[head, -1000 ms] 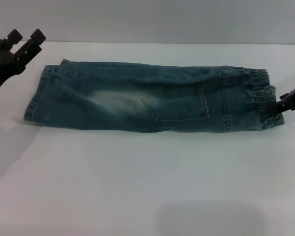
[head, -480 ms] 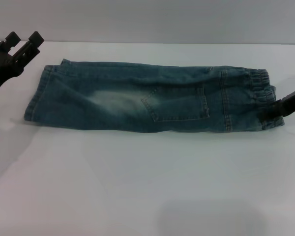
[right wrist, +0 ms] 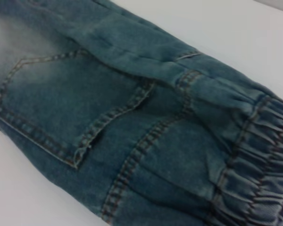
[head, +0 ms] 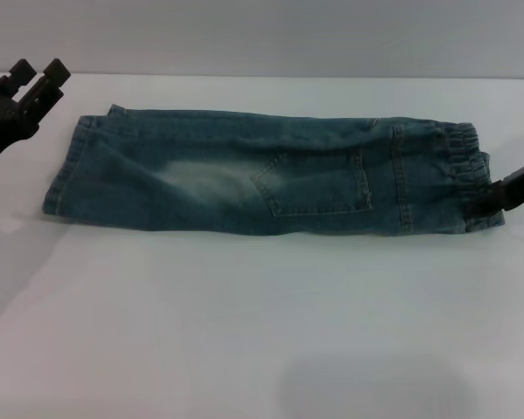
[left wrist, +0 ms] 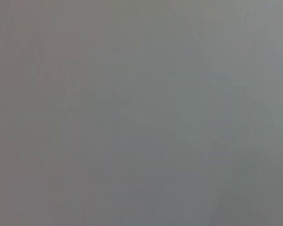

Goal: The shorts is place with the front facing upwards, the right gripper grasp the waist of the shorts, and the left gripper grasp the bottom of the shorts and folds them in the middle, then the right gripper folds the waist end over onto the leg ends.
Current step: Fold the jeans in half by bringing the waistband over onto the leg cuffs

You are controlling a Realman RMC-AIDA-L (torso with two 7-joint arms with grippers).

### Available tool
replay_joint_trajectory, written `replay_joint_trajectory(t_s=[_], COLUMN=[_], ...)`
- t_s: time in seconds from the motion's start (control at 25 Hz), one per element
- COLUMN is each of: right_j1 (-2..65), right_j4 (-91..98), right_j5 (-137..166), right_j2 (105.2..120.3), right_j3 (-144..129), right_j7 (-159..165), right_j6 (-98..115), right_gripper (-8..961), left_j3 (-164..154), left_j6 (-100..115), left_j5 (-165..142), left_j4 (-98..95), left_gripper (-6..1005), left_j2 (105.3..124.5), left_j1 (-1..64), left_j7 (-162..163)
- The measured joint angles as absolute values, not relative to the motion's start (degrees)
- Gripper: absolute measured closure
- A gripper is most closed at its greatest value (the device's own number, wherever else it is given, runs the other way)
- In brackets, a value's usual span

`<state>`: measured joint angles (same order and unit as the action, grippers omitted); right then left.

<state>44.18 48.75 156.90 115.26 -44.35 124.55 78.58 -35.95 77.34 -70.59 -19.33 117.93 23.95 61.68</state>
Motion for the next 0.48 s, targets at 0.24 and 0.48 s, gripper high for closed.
replay_joint_trajectory(t_s=[0.24,0.48], right_j1=[43.8,43.6], right_j4=[49.7,50.2], right_j5=[156.9,158.5], right_j2=[114.79,114.58], right_j3=[-44.5,-44.8], right_j7=[125.5,125.9], right_j6=[79.4,80.1], right_gripper=[382,382], left_j3=[-36.3,-36.3], left_j6=[77.0,76.4], left_j5=[-70.6,-70.6], left_j4=[-19.3,-19.3], left_gripper=[345,318], left_j2=[117.88,117.89], left_j1=[23.9,24.2], left_j7=[61.3,60.3])
